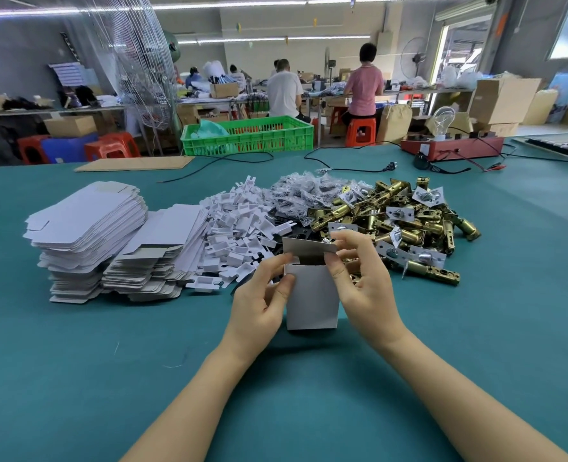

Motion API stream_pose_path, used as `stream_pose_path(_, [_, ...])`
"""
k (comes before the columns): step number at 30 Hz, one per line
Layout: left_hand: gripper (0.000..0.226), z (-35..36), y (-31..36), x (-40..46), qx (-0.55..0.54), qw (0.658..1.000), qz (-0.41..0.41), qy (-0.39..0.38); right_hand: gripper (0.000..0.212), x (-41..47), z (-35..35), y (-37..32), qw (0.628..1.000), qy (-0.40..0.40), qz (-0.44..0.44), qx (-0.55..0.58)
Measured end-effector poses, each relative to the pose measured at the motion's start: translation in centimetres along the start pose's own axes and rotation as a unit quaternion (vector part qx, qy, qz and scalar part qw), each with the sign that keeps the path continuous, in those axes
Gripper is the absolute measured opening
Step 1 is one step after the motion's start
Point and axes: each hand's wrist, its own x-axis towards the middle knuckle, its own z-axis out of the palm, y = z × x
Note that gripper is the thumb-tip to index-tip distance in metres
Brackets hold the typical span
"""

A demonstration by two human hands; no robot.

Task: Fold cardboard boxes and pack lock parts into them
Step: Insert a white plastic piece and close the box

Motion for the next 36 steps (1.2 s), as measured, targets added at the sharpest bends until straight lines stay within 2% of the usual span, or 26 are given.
stream_pose_path(4, [0.038,-0.1,0.1,-0.1,-0.001,1.000,-0.005,-0.006,0.016,0.2,0.3,-0.8,1.000,-0.001,-0.020,-0.009])
stream_pose_path(9, [0.031,0.0,0.6,-0.1,-0.015,1.000,-0.007,-0.003,0.011,0.4,0.6,-1.3,0.993,-0.028,0.081,0.084])
stream_pose_path(15, [0.051,-0.3,0.6,0.1,-0.012,1.000,0.006,-0.015,0.011,0.9,-0.2,-0.7,0.980,-0.063,0.130,0.136])
stream_pose_path(25, [0.026,0.1,0.3,0.0,-0.059,0.998,-0.022,-0.007,0.017,1.6,-1.4,-0.7,0.981,-0.109,0.121,0.102])
stream_pose_path(32, [0.032,0.0,1.9,0.7,-0.055,0.996,-0.023,0.062,0.014,1.4,-1.2,-0.7,0.988,-0.105,0.094,0.060])
stream_pose_path(36, [0.031,-0.7,2.6,1.5,-0.039,0.998,-0.037,0.036,0.011,1.3,-1.3,-0.8,0.988,-0.115,0.089,0.057])
